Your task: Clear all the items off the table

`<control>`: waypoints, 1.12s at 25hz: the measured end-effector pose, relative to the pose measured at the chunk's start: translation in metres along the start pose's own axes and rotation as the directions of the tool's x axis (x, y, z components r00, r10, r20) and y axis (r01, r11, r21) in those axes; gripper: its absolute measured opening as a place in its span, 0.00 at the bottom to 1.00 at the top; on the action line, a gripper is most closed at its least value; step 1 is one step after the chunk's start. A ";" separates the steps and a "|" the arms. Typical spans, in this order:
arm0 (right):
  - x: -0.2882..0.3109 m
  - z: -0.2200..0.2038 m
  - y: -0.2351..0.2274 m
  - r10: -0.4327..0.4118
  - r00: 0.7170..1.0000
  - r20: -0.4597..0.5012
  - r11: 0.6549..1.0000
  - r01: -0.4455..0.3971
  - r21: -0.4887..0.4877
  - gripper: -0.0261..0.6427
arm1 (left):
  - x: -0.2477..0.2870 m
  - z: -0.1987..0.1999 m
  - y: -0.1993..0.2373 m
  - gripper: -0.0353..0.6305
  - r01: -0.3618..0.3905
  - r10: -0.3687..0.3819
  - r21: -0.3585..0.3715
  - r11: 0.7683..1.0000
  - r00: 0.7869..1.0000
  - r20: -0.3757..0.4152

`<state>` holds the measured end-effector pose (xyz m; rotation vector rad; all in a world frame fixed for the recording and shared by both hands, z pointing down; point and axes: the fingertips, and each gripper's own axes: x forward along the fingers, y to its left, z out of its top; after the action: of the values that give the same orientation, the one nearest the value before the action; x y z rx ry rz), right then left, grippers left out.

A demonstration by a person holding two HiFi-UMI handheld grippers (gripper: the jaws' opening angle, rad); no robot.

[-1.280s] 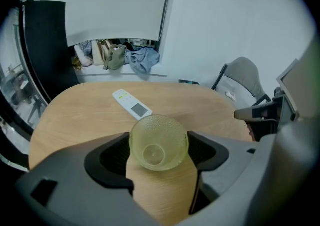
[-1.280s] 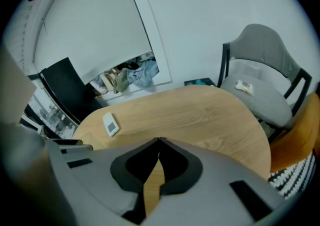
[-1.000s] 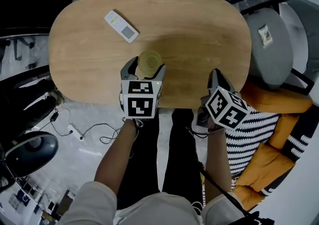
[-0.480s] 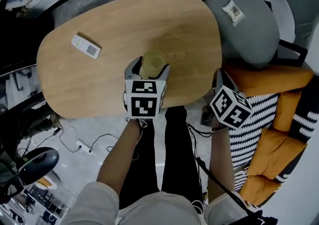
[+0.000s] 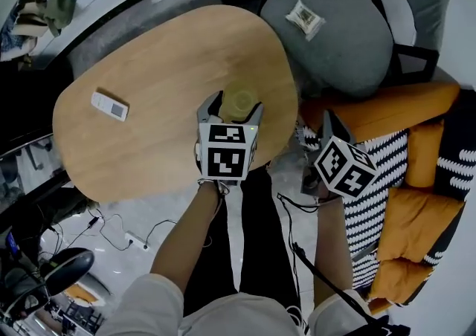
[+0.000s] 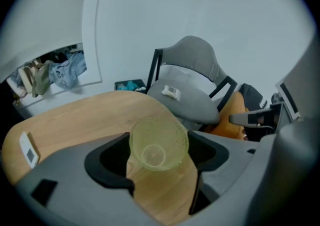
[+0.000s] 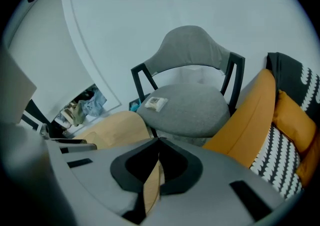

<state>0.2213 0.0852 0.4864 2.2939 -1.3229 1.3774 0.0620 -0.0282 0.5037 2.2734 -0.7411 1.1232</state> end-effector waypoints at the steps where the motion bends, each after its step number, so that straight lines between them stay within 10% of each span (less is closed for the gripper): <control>1: 0.000 0.007 -0.005 0.000 1.000 0.008 1.000 0.000 0.003 0.08 | 0.006 0.009 -0.009 0.60 0.012 -0.012 0.007 1.000 1.000 0.003; 28: 0.063 0.107 -0.154 -0.050 0.998 0.039 0.978 0.041 0.205 0.08 | 0.184 0.171 -0.187 0.60 0.164 -0.184 0.268 0.949 0.982 0.049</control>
<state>0.4161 0.0826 0.5189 2.4820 -1.1818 1.5212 0.3736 -0.0467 0.5271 2.5557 -0.4259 1.1148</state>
